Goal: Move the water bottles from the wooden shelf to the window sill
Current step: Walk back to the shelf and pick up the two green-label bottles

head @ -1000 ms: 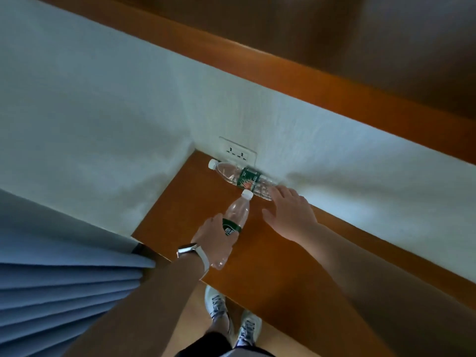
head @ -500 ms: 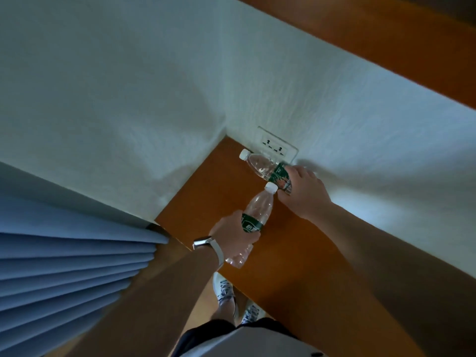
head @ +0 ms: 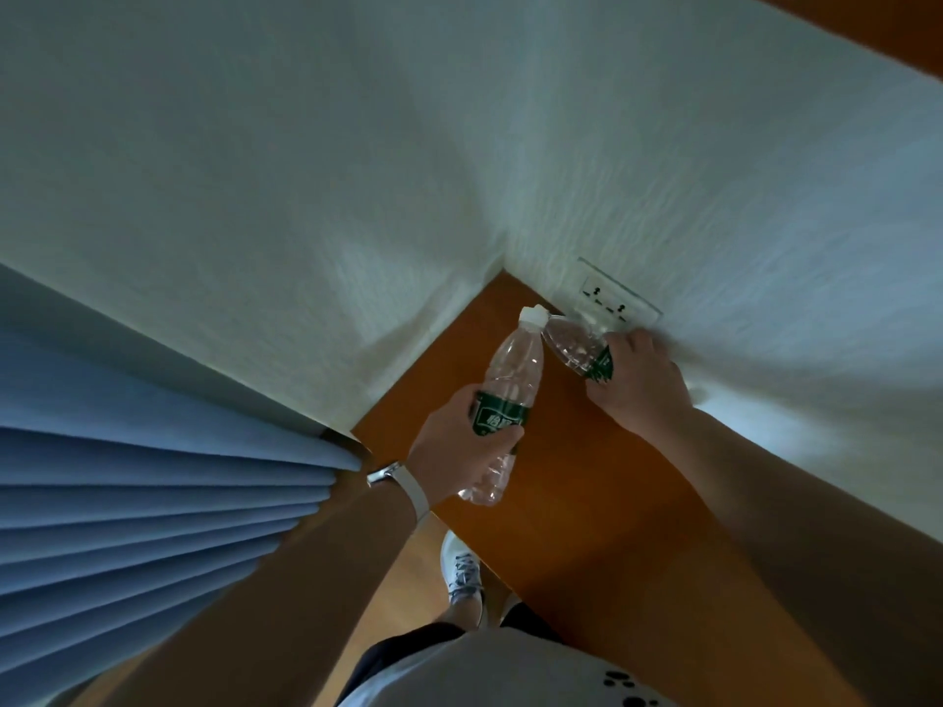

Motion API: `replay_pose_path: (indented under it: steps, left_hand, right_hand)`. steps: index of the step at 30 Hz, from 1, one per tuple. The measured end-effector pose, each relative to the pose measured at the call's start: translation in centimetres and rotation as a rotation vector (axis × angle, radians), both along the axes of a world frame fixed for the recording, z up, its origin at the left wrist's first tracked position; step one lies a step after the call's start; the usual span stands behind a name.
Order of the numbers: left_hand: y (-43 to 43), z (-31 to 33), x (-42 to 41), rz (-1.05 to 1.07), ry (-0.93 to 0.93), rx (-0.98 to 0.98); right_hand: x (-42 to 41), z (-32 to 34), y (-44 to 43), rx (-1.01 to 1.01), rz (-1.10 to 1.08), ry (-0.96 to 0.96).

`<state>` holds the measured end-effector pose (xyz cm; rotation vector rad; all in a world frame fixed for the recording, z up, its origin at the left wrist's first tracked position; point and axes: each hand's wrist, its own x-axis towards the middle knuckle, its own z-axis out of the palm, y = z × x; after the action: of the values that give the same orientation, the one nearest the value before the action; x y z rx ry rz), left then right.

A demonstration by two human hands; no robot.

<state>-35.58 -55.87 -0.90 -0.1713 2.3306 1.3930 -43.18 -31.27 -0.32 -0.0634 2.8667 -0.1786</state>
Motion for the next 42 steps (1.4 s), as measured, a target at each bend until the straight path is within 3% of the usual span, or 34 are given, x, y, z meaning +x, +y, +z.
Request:
replay_pose_path:
  steps: [17, 31, 42]
  left_hand:
    - [-1.4, -0.8, -0.3, 0.027, 0.014, 0.063]
    - [-2.4, 0.4, -1.4, 0.013, 0.064, 0.013]
    - [-2.3, 2.2, 0.2, 0.054, 0.079, 0.002]
  right_hand:
    - [-1.9, -0.6, -0.3, -0.012, -0.021, -0.167]
    - [-0.5, -0.9, -0.7, -0.203, -0.124, -0.226]
    - [3.4, 1.5, -1.5, -0.448, -0.261, -0.052]
